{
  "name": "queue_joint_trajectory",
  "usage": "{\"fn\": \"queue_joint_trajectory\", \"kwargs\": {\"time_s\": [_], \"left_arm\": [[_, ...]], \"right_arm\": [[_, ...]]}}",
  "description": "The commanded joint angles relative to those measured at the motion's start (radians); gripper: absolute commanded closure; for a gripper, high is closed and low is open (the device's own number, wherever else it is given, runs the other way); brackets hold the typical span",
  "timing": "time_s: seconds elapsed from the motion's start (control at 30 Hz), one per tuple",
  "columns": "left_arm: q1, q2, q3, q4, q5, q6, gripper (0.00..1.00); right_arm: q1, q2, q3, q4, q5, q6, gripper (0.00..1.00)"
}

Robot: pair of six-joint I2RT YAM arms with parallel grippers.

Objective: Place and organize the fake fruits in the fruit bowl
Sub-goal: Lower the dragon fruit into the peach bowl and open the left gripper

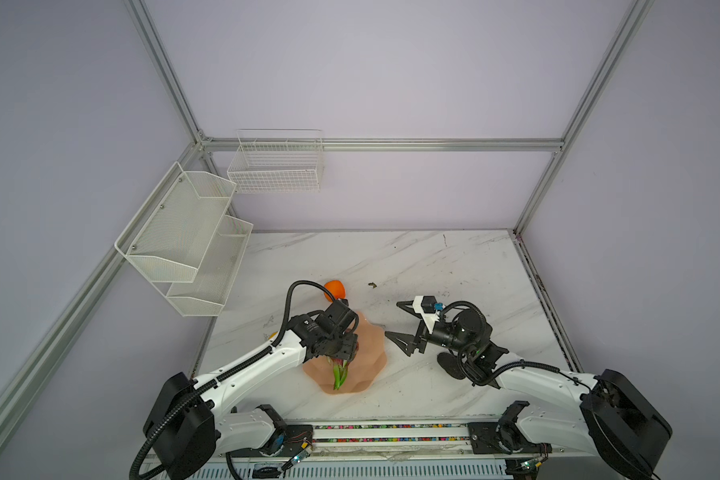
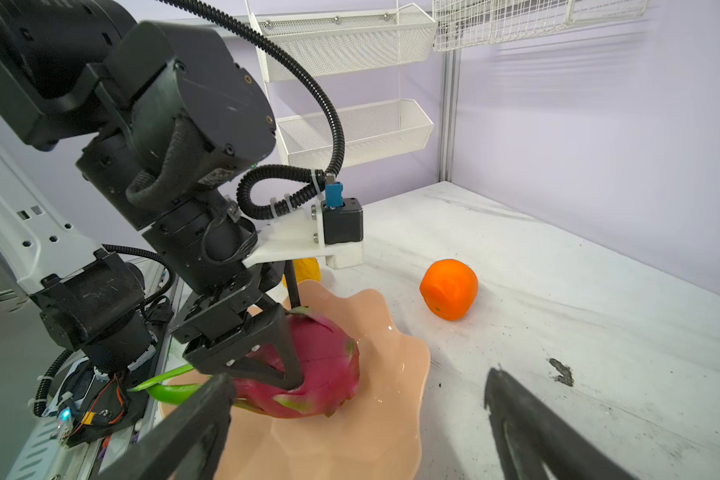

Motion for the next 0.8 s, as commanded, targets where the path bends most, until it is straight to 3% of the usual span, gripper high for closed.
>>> {"fn": "queue_joint_trajectory", "kwargs": {"time_s": [0.0, 0.5, 0.7, 0.77], "left_arm": [[-0.008, 0.004, -0.038, 0.022, -0.006, 0.002, 0.28], [-0.013, -0.036, -0.044, 0.017, -0.023, 0.024, 0.09], [-0.013, -0.089, 0.024, -0.006, -0.096, 0.054, 0.06], [-0.011, -0.091, 0.064, 0.006, -0.176, 0.086, 0.06]], "right_arm": [[0.006, 0.003, 0.02, -0.001, 0.009, -0.038, 0.03], [0.007, 0.02, 0.026, -0.007, 0.018, -0.044, 0.03], [0.007, 0.01, 0.014, 0.019, 0.038, -0.033, 0.03], [0.007, -0.001, 0.001, 0.039, 0.092, -0.025, 0.03]]}}
